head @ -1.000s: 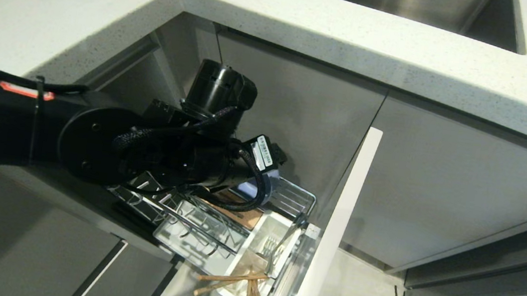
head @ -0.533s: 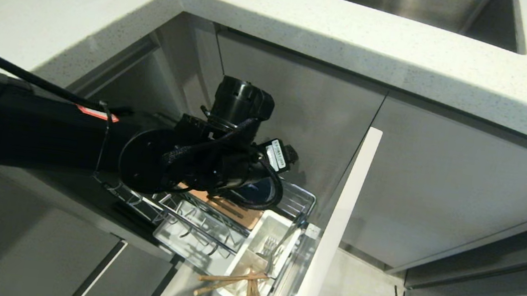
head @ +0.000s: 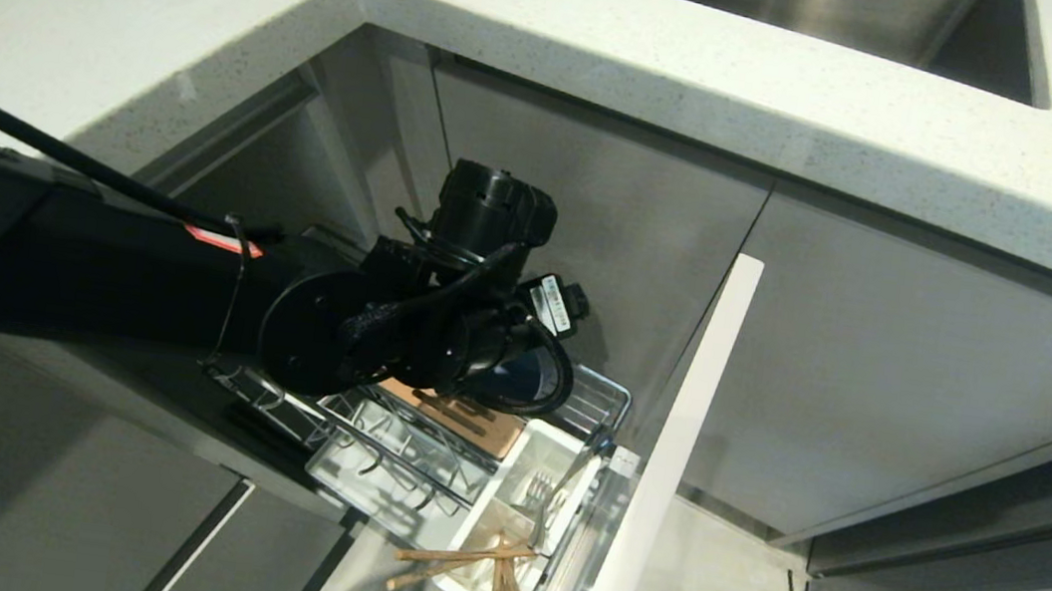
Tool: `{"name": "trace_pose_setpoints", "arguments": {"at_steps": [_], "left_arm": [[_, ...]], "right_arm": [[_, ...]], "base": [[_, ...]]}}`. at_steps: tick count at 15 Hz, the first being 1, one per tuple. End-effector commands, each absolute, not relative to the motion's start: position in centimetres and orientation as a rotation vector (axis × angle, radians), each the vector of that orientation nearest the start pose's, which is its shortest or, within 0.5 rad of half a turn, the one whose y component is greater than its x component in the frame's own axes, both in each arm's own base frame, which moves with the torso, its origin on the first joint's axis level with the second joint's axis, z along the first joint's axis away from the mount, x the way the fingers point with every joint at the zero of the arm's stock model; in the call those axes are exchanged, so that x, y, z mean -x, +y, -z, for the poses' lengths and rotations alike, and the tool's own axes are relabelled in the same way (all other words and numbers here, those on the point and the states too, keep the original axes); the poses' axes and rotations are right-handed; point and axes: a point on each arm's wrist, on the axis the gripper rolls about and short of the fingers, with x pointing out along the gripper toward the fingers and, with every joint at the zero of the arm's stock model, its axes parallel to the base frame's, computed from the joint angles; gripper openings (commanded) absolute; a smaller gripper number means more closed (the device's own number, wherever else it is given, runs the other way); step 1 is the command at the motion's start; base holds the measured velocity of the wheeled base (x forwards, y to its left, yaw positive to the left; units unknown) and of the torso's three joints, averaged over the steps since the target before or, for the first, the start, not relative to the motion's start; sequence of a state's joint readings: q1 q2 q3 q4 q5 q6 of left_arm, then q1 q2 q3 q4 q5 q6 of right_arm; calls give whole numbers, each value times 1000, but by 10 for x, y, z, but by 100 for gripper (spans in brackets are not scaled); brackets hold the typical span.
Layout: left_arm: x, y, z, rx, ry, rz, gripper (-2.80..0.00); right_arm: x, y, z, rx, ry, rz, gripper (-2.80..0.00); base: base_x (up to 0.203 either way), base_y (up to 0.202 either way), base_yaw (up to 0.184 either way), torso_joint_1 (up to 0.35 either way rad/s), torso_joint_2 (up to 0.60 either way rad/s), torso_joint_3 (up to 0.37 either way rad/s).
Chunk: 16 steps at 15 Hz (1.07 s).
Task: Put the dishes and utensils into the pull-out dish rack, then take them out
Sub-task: Take the bowl out of the cupboard
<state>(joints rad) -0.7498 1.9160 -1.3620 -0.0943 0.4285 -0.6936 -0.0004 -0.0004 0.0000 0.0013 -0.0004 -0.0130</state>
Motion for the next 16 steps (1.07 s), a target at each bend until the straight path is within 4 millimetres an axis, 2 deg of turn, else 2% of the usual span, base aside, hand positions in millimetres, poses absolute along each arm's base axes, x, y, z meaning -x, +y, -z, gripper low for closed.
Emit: {"name": "trace_pose_setpoints", "arguments": {"at_steps": [1, 3, 4, 16], "left_arm": [[-284, -252, -210, 426, 468, 163, 0], [-284, -252, -210, 425, 469, 163, 0], [-284, -253, -209, 425, 470, 162, -280], [-279, -258, -209, 422, 475, 181, -280]], "right_arm": [[23, 0, -75, 14, 2, 0, -280], [23, 0, -75, 14, 2, 2, -280], [23, 0, -75, 14, 2, 0, -280], [23, 0, -75, 14, 2, 1, -280]], "base": [[0, 0, 0, 0, 0, 0], [0, 0, 0, 0, 0, 0], [0, 0, 0, 0, 0, 0], [0, 0, 0, 0, 0, 0]]}}
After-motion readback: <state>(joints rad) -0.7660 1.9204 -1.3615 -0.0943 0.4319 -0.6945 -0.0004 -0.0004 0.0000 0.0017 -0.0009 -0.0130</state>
